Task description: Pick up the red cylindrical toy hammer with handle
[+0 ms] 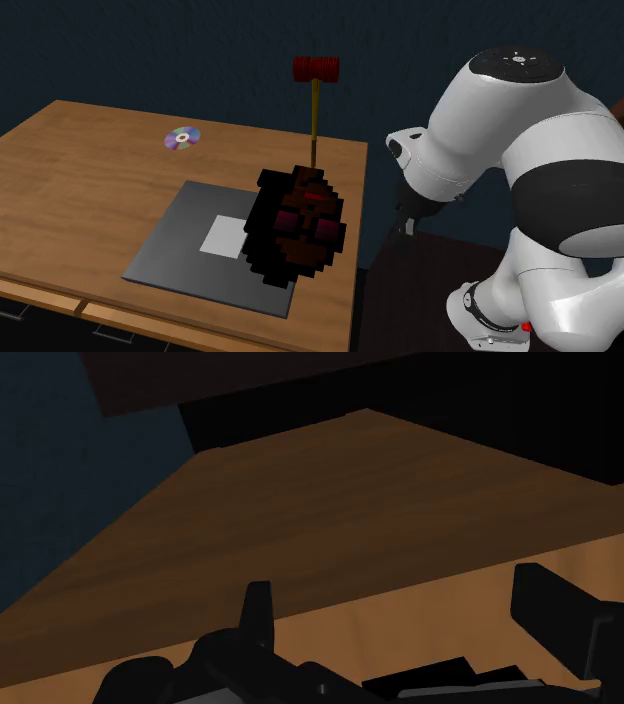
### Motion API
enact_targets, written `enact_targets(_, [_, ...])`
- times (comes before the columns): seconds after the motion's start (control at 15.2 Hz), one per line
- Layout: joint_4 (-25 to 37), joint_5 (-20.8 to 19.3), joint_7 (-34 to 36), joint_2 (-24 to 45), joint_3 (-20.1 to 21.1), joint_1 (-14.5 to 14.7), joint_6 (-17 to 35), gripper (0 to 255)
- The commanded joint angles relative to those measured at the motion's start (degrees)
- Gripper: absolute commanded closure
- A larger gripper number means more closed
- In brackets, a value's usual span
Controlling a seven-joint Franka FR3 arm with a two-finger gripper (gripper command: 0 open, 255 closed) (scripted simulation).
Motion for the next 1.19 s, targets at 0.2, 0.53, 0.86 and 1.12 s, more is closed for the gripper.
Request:
enact_targets(0.2, [-0.80, -2.19, 5.46, 2.77, 2.14, -2.81, 8.02, 0])
enact_targets(0.53, [-0.53, -7.30, 15.68, 8.20, 5.85, -8.52, 20.09, 0])
enact_targets(0.86, [1.62, -14.55, 27.65, 13.96, 10.06, -15.83, 29.76, 0])
enact_targets(1.12, [4.58, -22.01, 38.67, 18.35, 13.82, -22.65, 35.24, 0])
